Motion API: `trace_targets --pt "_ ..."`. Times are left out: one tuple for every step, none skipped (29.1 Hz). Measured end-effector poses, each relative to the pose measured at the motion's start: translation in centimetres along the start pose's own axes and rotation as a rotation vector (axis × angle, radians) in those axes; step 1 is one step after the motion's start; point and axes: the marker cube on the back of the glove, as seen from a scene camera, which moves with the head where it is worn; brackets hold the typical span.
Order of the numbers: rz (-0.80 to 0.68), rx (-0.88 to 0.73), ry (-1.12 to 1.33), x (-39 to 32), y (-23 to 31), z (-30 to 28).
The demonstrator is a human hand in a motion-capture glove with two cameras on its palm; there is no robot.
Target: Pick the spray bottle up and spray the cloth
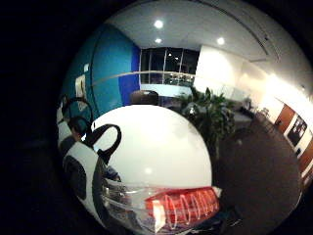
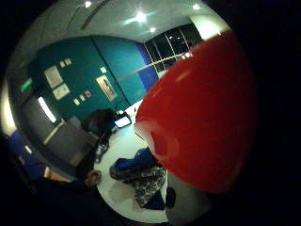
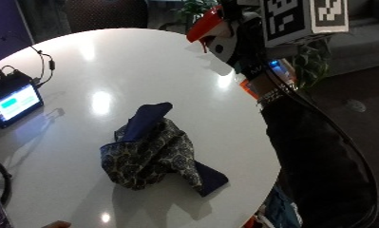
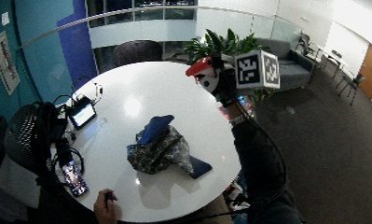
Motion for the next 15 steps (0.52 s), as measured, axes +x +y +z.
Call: trace_targets --pt "-0.036 -0.011 0.029 -0.4 -0.5 -0.3" --pt "-0.071 -0.021 0.057 -0.8 -0.9 -0.5" --pt "-0.103 -0.031 0.082 -1.2 -1.3 -0.8" --pt "-0.133 -0.042 0.103 -1.5 -1.6 -0.9" --pt "-0.161 -0.054 0.121 -1.8 -1.8 -1.0" --pt "-0.187 -0.066 0.135 -2.1 -2.1 -1.1" --pt "-0.212 -0.079 0.148 -2.3 -2.2 -1.1" --pt "-0.235 -0.091 0.161 -2.6 -2.4 -1.0" --pt "-0.259 -0.104 0.175 -2.9 -2.4 -1.0" --pt "-0.282 -0.117 0.192 -3.1 -2.5 -0.8" --pt "-0.305 -0.13 0.211 -3.4 -2.5 -0.7" --pt "-0.33 -0.144 0.235 -3.6 -2.5 -0.5" --pt "-0.355 -0.16 0.262 -3.8 -2.4 -0.4" --pt "-0.381 -0.175 0.291 -4.0 -2.4 -0.2" --pt "-0.407 -0.191 0.322 -4.2 -2.3 0.0"
